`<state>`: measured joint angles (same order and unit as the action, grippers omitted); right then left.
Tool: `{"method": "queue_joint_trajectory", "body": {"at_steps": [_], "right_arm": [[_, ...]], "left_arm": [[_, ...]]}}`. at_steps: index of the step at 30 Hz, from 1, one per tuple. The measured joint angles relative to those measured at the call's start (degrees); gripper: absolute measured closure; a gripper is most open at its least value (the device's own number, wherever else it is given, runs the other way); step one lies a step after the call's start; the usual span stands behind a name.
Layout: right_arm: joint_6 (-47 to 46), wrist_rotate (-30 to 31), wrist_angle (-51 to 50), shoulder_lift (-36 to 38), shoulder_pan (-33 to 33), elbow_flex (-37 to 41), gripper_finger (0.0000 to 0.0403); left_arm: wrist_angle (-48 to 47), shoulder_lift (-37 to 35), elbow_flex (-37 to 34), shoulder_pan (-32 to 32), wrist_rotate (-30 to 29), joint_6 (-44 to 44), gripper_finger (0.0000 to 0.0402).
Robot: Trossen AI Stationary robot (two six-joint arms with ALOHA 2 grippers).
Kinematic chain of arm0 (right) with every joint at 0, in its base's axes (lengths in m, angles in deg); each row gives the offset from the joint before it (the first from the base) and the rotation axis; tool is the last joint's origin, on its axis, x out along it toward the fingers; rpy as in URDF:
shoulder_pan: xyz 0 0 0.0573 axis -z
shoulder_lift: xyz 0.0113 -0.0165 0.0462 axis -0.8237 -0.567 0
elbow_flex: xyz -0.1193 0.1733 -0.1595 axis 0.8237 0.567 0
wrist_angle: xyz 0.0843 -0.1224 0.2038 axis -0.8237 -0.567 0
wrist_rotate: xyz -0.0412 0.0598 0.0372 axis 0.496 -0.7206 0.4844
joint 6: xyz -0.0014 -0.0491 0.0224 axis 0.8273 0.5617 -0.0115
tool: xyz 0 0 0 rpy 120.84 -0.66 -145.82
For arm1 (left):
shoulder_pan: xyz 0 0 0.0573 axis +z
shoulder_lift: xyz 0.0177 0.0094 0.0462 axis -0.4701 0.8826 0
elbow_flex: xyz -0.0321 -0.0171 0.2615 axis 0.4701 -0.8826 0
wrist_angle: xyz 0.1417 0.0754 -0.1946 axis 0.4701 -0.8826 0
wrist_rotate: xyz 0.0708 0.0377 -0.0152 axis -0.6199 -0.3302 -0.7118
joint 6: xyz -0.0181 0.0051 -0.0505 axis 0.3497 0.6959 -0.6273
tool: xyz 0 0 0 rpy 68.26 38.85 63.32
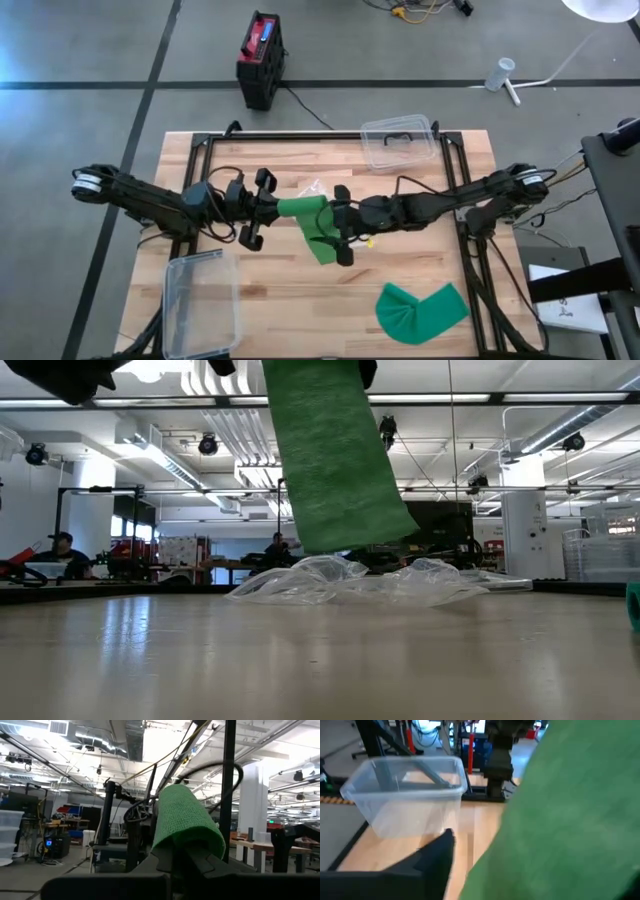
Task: Roll bandage
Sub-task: Roll the green bandage
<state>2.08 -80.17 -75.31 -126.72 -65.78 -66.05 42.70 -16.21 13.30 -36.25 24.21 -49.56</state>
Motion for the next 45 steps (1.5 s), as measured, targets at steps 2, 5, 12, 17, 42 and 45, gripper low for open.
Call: {"method": "queue_joint_trajectory", "body": {"at_steps": [2,5,12,17,42,45], "right_arm": [[0.5,0.0,-0.1,-0.4,0.1,0.0,0.0239],[0.6,0.2,0.0,-0.3,0.2,0.0,0.0315],[1.0,0.1,-0.4,0.5,0.1,0.0,0.0387],[1.8,0.1,-3.5,1.3,0.1,0.1,0.04],[8.1,6.1,-17.0,11.1,0.2,0.1,0.0403],[8.7,7.4,-17.2,11.6,0.2,0.1,0.0403]], "left_arm": [[-0.7,-0.7,0.0,0.0,0.0,0.0,0.04],[-1.7,-1.7,0.0,0.0,0.0,0.0,0.04],[-2.4,-4.6,0.0,0.0,-0.1,-0.3,0.04],[-2.7,-7.4,0.0,0.0,-2.8,-4.2,0.04],[-7.1,-9.6,0.0,0.1,-6.1,-13.5,0.0396],[-7.1,-9.1,0.0,0.1,-5.9,-13.5,0.0396]]}}
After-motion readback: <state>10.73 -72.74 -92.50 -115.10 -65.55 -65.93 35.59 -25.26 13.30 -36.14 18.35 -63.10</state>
